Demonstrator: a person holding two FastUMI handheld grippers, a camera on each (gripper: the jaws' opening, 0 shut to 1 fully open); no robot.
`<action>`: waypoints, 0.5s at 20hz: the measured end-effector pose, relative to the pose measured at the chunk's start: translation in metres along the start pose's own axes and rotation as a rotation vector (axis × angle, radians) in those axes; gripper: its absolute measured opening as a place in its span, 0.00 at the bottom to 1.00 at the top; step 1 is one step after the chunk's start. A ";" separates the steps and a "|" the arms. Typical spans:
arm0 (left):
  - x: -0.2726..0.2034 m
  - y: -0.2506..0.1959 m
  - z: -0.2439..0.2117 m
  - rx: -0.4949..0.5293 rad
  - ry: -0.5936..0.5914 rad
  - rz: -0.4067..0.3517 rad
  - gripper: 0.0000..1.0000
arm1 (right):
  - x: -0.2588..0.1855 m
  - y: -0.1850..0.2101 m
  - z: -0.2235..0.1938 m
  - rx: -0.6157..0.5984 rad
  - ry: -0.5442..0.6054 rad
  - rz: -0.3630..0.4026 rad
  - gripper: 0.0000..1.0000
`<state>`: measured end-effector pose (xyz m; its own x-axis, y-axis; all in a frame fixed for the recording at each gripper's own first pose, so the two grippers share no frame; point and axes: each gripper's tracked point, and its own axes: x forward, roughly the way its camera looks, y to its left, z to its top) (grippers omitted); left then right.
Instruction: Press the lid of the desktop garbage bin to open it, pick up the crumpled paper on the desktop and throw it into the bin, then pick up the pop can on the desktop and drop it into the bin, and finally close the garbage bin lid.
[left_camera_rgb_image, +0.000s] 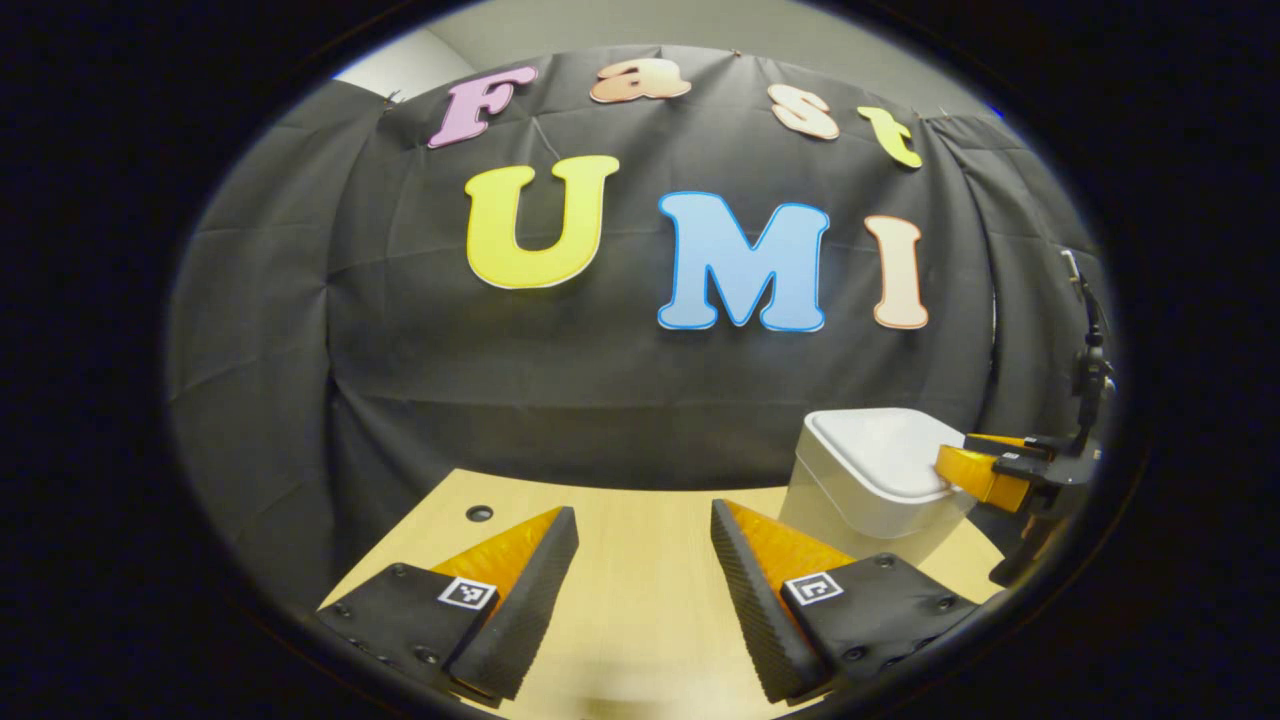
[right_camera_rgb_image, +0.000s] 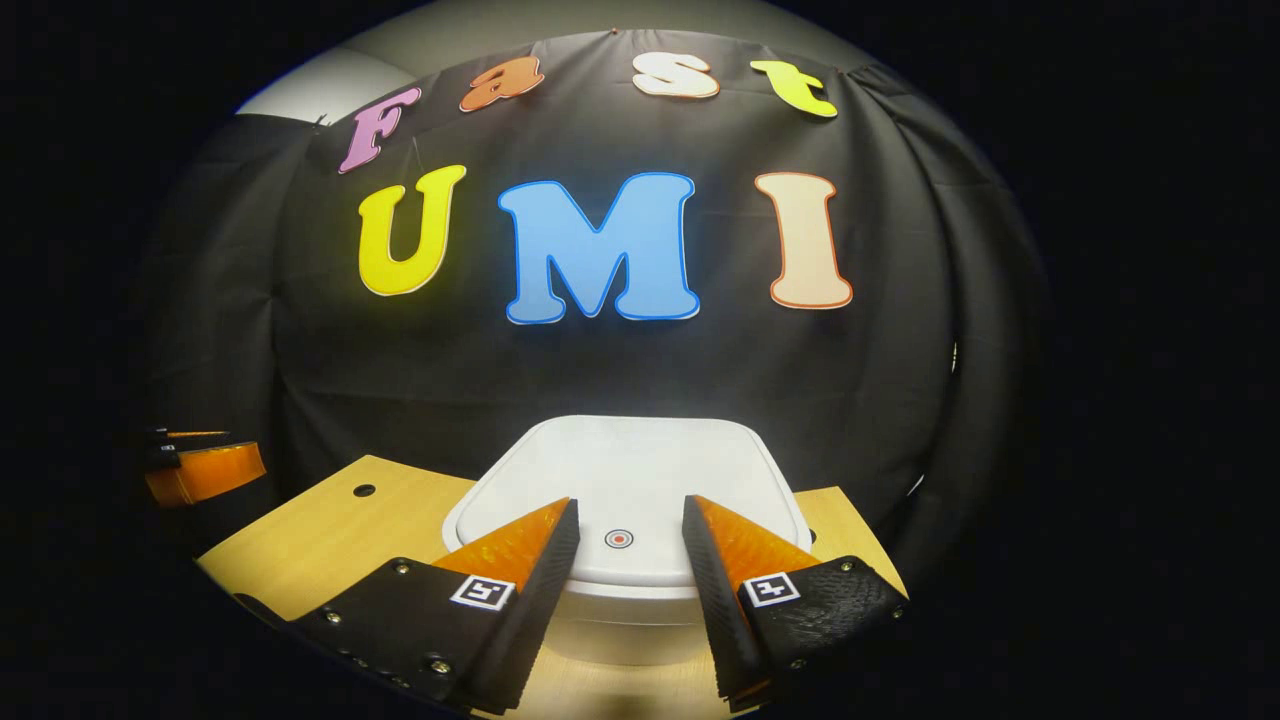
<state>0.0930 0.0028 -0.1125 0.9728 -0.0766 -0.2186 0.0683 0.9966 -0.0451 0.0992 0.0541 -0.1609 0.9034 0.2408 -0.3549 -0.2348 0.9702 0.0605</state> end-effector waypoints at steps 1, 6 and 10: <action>-0.001 -0.001 0.002 0.001 -0.003 -0.003 0.89 | -0.004 0.001 -0.001 0.000 0.004 -0.001 0.69; -0.007 -0.008 0.016 0.019 -0.032 -0.024 0.90 | -0.023 0.001 0.022 0.006 -0.046 -0.019 0.68; -0.012 -0.024 0.022 0.031 -0.052 -0.080 0.90 | -0.042 -0.006 0.041 0.012 -0.098 -0.065 0.69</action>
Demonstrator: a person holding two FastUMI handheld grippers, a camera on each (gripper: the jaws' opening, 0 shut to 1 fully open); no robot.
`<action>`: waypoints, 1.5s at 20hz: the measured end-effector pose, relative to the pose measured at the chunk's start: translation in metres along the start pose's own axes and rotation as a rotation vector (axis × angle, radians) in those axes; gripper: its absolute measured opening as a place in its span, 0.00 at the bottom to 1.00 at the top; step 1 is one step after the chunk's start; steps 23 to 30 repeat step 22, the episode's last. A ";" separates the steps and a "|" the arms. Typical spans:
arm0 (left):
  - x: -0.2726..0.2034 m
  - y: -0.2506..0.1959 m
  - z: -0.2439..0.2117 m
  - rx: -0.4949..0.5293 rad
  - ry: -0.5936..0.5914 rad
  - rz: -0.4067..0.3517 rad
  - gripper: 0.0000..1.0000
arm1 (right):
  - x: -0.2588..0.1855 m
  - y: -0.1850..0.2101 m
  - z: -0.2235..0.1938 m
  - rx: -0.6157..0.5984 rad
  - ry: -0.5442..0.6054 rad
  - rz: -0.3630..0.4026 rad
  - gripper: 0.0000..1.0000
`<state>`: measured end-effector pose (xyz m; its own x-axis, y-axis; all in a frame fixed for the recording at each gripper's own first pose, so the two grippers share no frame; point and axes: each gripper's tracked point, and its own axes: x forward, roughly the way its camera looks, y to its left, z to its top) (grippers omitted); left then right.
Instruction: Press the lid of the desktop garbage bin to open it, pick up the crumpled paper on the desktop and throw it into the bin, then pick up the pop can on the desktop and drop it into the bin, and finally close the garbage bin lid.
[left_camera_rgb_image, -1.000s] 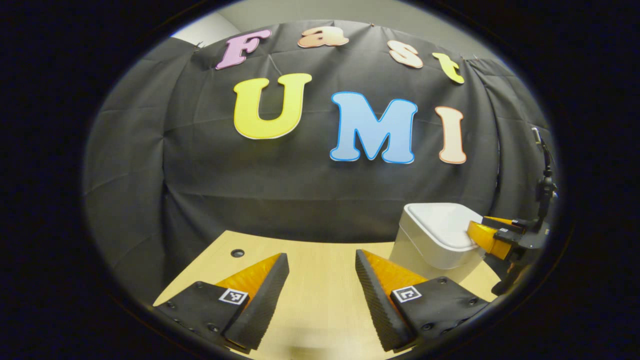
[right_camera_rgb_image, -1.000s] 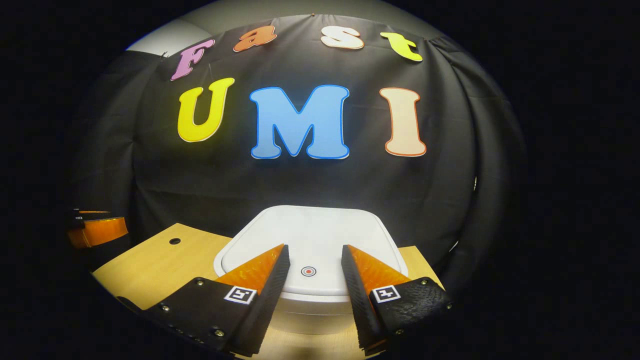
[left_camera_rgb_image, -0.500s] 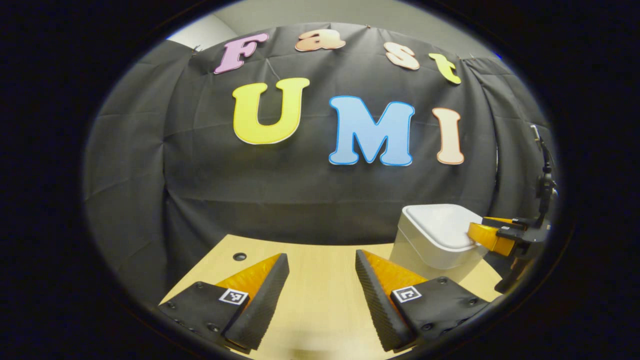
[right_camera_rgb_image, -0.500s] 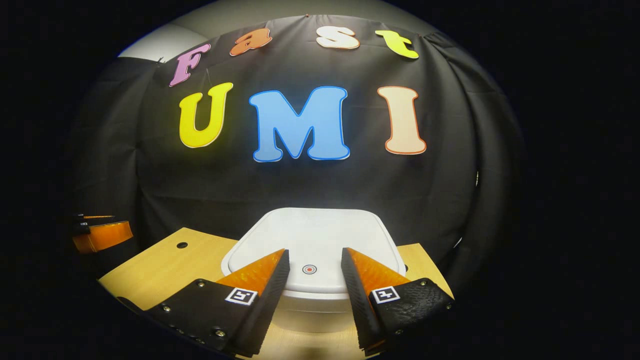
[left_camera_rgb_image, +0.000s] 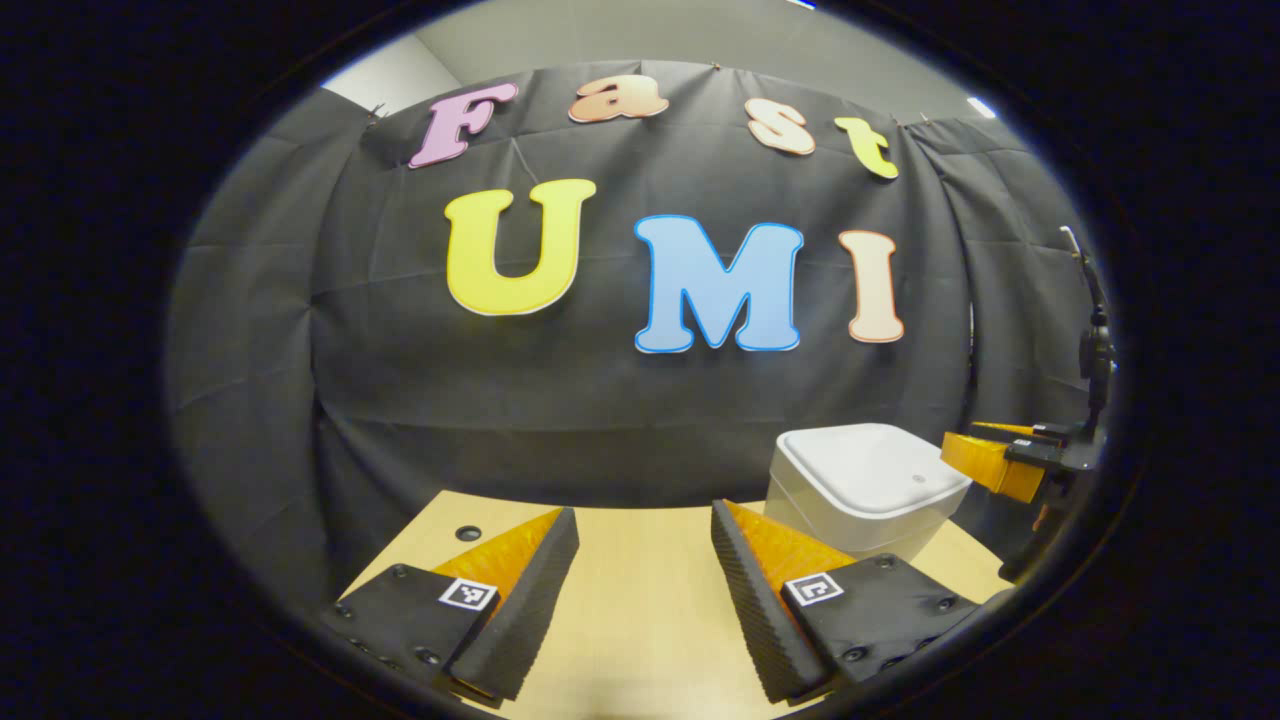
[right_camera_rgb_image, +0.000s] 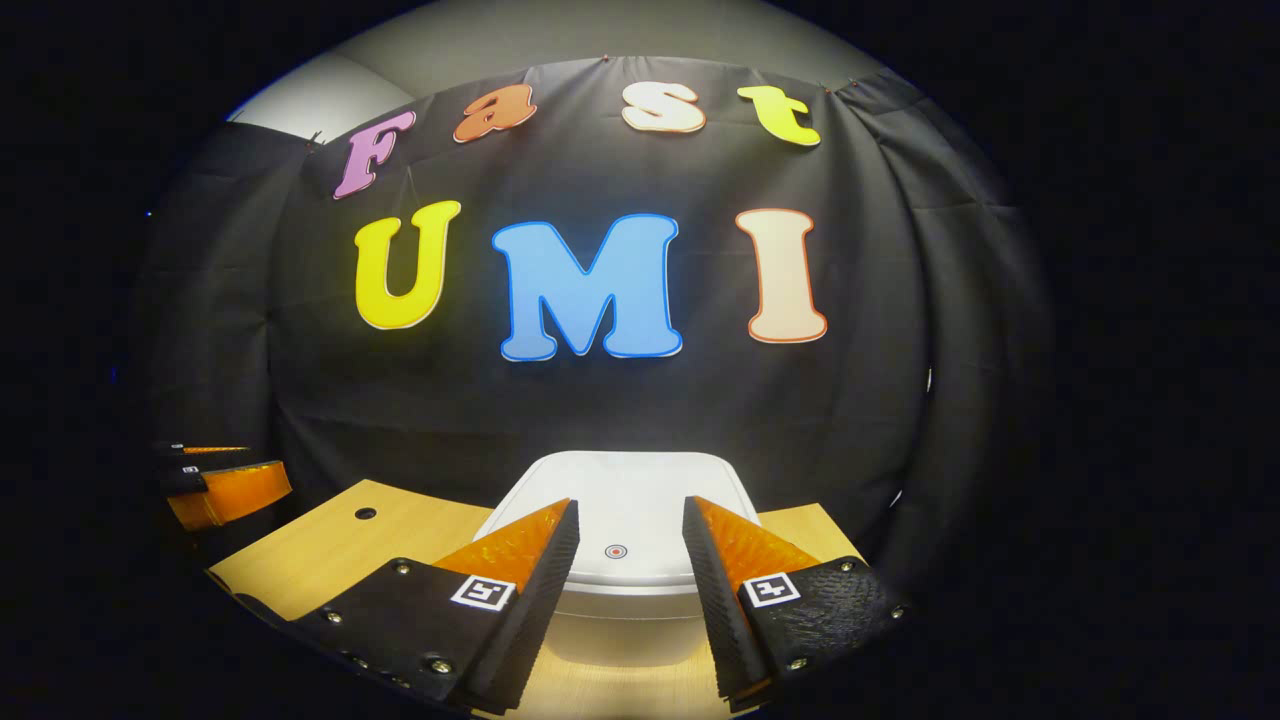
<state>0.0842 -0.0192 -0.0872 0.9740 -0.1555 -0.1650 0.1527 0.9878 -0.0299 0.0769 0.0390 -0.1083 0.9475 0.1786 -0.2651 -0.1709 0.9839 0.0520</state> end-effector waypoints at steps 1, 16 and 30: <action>0.000 -0.004 0.002 0.005 -0.003 -0.015 0.90 | -0.006 -0.002 0.003 -0.003 -0.011 -0.013 0.69; -0.019 -0.097 0.018 0.028 -0.044 -0.094 0.89 | -0.053 -0.074 0.025 -0.080 -0.121 -0.069 0.69; -0.032 -0.184 0.014 0.003 -0.071 0.008 0.89 | -0.056 -0.149 0.018 -0.087 -0.147 -0.005 0.68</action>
